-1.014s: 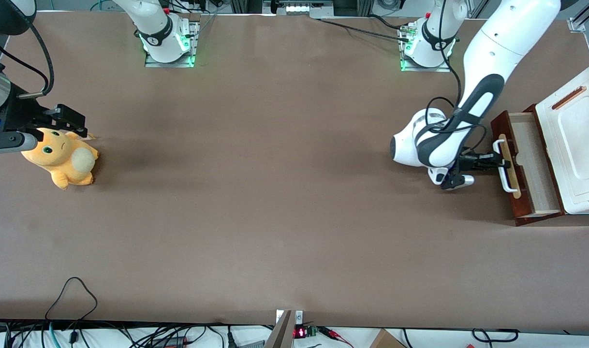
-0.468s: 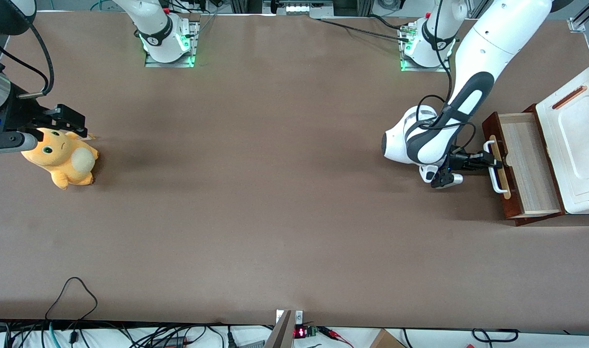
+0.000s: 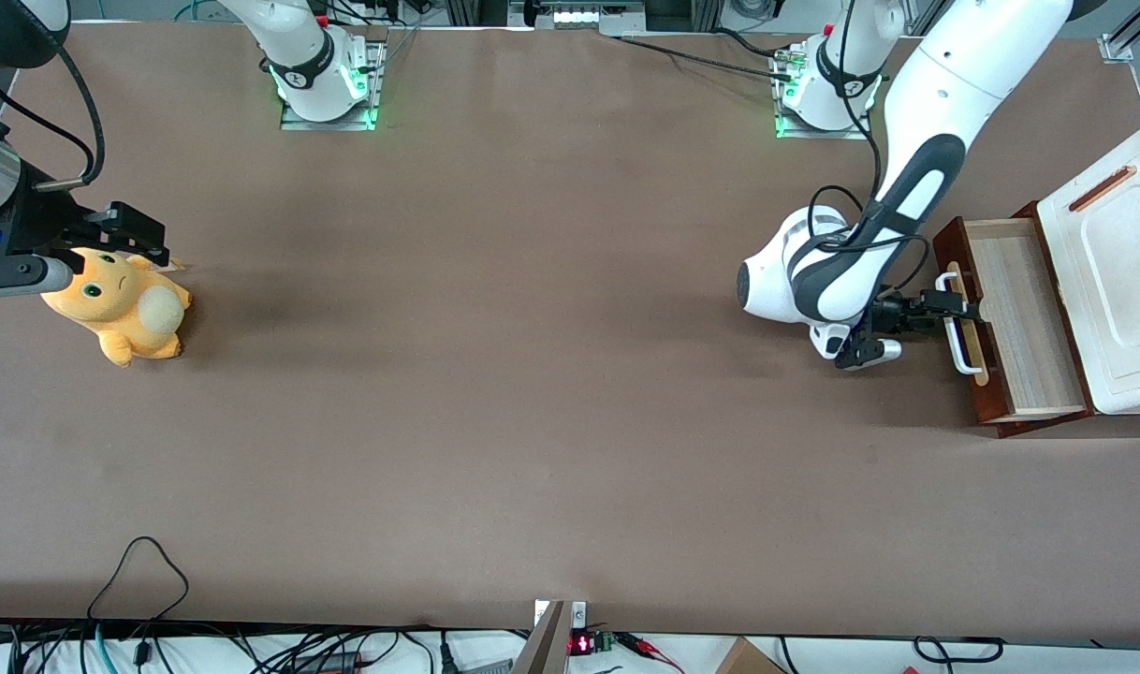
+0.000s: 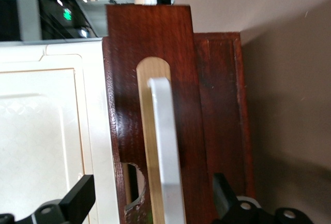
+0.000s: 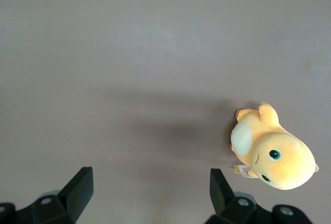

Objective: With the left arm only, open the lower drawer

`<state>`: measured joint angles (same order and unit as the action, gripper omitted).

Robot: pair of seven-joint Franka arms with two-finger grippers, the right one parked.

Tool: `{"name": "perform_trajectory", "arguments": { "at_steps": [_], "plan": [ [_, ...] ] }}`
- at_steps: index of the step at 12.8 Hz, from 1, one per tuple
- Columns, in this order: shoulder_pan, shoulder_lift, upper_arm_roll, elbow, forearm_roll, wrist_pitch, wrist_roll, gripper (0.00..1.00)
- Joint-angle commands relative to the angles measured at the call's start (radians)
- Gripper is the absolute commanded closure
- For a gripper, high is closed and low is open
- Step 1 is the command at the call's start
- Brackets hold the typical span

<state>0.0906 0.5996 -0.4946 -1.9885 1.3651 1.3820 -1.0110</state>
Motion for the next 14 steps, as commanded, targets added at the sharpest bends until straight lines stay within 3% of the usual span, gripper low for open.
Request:
{"name": "perform_trajectory", "arguments": {
  "at_steps": [1,7,10,12,14],
  "plan": [
    [-0.003,-0.095,-0.005,0.088,-0.14,0.066,0.104,0.0],
    [-0.005,-0.276,0.071,0.215,-0.55,0.29,0.346,0.0],
    [-0.028,-0.371,0.197,0.313,-0.904,0.295,0.569,0.0],
    [-0.067,-0.444,0.305,0.32,-1.094,0.293,0.674,0.0],
    [-0.094,-0.5,0.39,0.318,-1.226,0.295,0.776,0.0]
  ]
}}
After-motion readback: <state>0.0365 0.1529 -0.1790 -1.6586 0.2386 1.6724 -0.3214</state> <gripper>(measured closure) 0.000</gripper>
